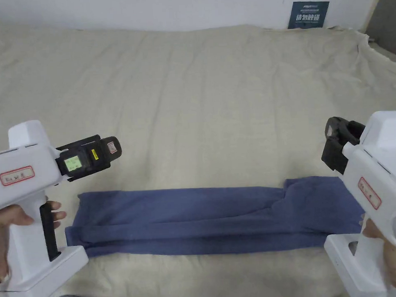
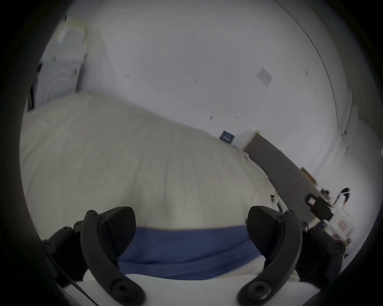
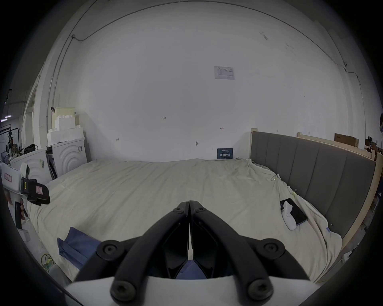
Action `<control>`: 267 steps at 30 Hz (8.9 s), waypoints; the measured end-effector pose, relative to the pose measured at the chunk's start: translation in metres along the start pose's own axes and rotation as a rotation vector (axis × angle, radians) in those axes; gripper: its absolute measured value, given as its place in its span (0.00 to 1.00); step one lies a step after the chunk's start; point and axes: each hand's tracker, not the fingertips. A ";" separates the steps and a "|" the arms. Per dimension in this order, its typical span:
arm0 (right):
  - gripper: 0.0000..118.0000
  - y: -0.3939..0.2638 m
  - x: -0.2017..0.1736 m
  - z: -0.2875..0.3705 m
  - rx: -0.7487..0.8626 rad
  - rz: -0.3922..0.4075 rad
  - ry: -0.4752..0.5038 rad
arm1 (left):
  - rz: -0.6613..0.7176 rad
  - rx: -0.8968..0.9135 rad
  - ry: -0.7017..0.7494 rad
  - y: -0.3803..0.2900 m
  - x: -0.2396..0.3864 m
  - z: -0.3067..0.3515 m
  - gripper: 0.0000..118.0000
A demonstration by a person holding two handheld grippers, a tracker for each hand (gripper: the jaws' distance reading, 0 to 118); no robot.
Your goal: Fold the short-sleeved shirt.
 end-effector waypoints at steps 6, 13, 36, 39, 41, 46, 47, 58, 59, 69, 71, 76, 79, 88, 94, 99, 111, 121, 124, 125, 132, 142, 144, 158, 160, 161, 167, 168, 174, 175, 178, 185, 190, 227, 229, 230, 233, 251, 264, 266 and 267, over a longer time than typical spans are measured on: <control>0.00 -0.001 -0.009 0.000 -0.014 0.025 0.003 | 0.251 -0.199 0.029 -0.008 -0.083 -0.009 0.95; 0.00 -0.002 -0.013 -0.007 -0.047 0.035 -0.030 | 0.349 -0.411 0.026 -0.045 -0.128 -0.028 0.95; 0.00 -0.011 -0.013 -0.009 -0.109 0.056 -0.060 | 0.466 -0.419 -0.007 -0.074 -0.138 -0.065 0.28; 0.00 -0.011 -0.011 -0.010 -0.112 0.055 -0.064 | 0.438 -0.437 -0.010 -0.086 -0.126 -0.077 0.16; 0.00 -0.011 -0.009 -0.009 -0.112 0.056 -0.062 | 0.407 -0.439 0.050 -0.083 -0.119 -0.079 0.10; 0.00 -0.009 -0.003 -0.008 -0.107 0.043 -0.054 | 0.338 -0.460 0.210 -0.064 -0.099 -0.070 0.06; 0.00 -0.009 -0.003 -0.008 -0.105 0.043 -0.052 | 0.318 -0.442 0.226 -0.058 -0.094 -0.065 0.06; 0.00 -0.002 0.006 0.006 -0.049 0.033 -0.032 | -0.040 -0.367 0.272 0.010 0.033 -0.032 0.05; 0.00 -0.001 0.008 0.008 -0.044 0.030 -0.033 | -0.065 -0.354 0.215 0.013 0.046 -0.034 0.05; 0.00 0.003 0.033 0.030 -0.008 0.003 -0.075 | -0.232 -0.455 0.051 -0.022 0.157 -0.109 0.05; 0.00 0.002 0.039 0.035 -0.005 0.003 -0.097 | -0.255 -0.492 0.052 -0.040 0.171 -0.132 0.05; 0.00 0.001 0.053 0.043 -0.009 -0.008 -0.135 | -0.223 -0.590 0.087 -0.088 0.189 -0.191 0.05; 0.00 -0.002 0.059 0.046 -0.015 -0.013 -0.151 | -0.199 -0.625 0.124 -0.115 0.194 -0.222 0.06; 0.00 -0.012 0.072 0.045 -0.051 -0.013 -0.171 | -0.179 -0.687 0.077 -0.144 0.221 -0.262 0.77; 0.00 -0.012 0.079 0.044 -0.058 -0.013 -0.158 | -0.145 -0.535 -0.057 -0.076 0.225 -0.226 0.77; 0.00 -0.009 0.078 0.044 -0.041 -0.029 -0.156 | -0.256 -0.278 0.090 -0.045 0.195 -0.190 0.37; 0.00 -0.011 0.070 0.050 -0.049 -0.059 -0.135 | -0.408 -0.473 0.144 -0.184 0.189 -0.207 0.00; 0.00 -0.022 0.081 0.060 -0.080 -0.066 -0.170 | -0.513 -0.440 0.083 -0.215 0.248 -0.223 0.00; 0.00 -0.024 0.089 0.059 -0.082 -0.074 -0.178 | -0.566 -0.443 0.078 -0.223 0.262 -0.229 0.00; 0.00 -0.023 0.090 0.060 -0.082 -0.075 -0.180 | -0.563 -0.448 0.078 -0.223 0.265 -0.231 0.00; 0.00 -0.015 0.091 0.058 -0.061 -0.067 -0.177 | -0.254 -0.427 -0.184 -0.160 0.274 -0.217 0.00; 0.00 -0.003 0.071 0.055 -0.037 -0.062 -0.143 | -0.053 -0.353 -0.299 -0.024 0.176 -0.164 0.14; 0.00 -0.003 0.066 0.052 -0.041 -0.061 -0.133 | -0.015 -0.388 -0.292 -0.018 0.147 -0.156 0.49; 0.00 -0.003 0.043 0.040 -0.055 -0.042 -0.078 | 0.204 -0.554 -0.190 -0.083 0.002 -0.135 0.99; 0.00 -0.004 0.043 0.038 -0.064 -0.036 -0.077 | 0.262 -0.574 -0.213 -0.094 -0.005 -0.140 0.99; 0.00 -0.004 0.043 0.037 -0.070 -0.033 -0.077 | 0.275 -0.588 -0.215 -0.099 -0.006 -0.144 0.99; 0.00 -0.012 0.049 0.035 -0.095 -0.035 -0.100 | 0.281 -0.598 -0.248 -0.106 0.001 -0.163 0.99; 0.00 -0.012 0.050 0.035 -0.100 -0.036 -0.103 | 0.295 -0.602 -0.252 -0.106 0.003 -0.167 0.99; 0.00 -0.017 0.053 0.032 -0.123 -0.023 -0.123 | 0.267 -0.640 -0.302 -0.106 0.020 -0.187 0.99; 0.00 -0.018 0.053 0.030 -0.127 -0.025 -0.123 | 0.273 -0.645 -0.308 -0.106 0.023 -0.190 0.99; 0.00 -0.019 0.054 0.028 -0.133 -0.037 -0.124 | 0.276 -0.644 -0.307 -0.107 0.029 -0.198 0.95; 0.00 -0.024 0.055 0.024 -0.147 -0.045 -0.117 | 0.081 -0.673 -0.143 -0.106 0.038 -0.199 0.22; 0.00 -0.027 0.054 0.024 -0.151 -0.057 -0.108 | 0.199 -0.695 -0.040 -0.101 0.049 -0.198 0.06; 0.00 -0.018 0.058 0.052 -0.090 -0.083 -0.112 | -0.138 -0.626 0.171 -0.051 0.218 -0.186 0.04; 0.00 -0.018 0.063 0.056 -0.090 -0.089 -0.127 | -0.171 -0.658 0.193 -0.067 0.229 -0.205 0.04; 0.00 -0.019 0.066 0.057 -0.090 -0.092 -0.135 | -0.178 -0.673 0.209 -0.077 0.234 -0.217 0.04; 0.00 -0.021 0.073 0.060 -0.099 -0.093 -0.158 | -0.217 -0.731 0.266 -0.105 0.243 -0.248 0.05; 0.00 -0.031 0.082 0.053 -0.126 -0.098 -0.160 | -0.161 -0.524 -0.035 -0.048 0.235 -0.217 0.76; 0.00 -0.028 0.073 0.054 -0.124 -0.084 -0.135 | -0.417 -0.285 0.166 -0.170 0.208 -0.204 0.00; 0.00 -0.028 0.077 0.056 -0.122 -0.087 -0.143 | -0.425 -0.304 0.163 -0.192 0.215 -0.212 0.00; 0.00 -0.029 0.079 0.058 -0.123 -0.087 -0.148 | -0.424 -0.309 0.158 -0.202 0.219 -0.215 0.00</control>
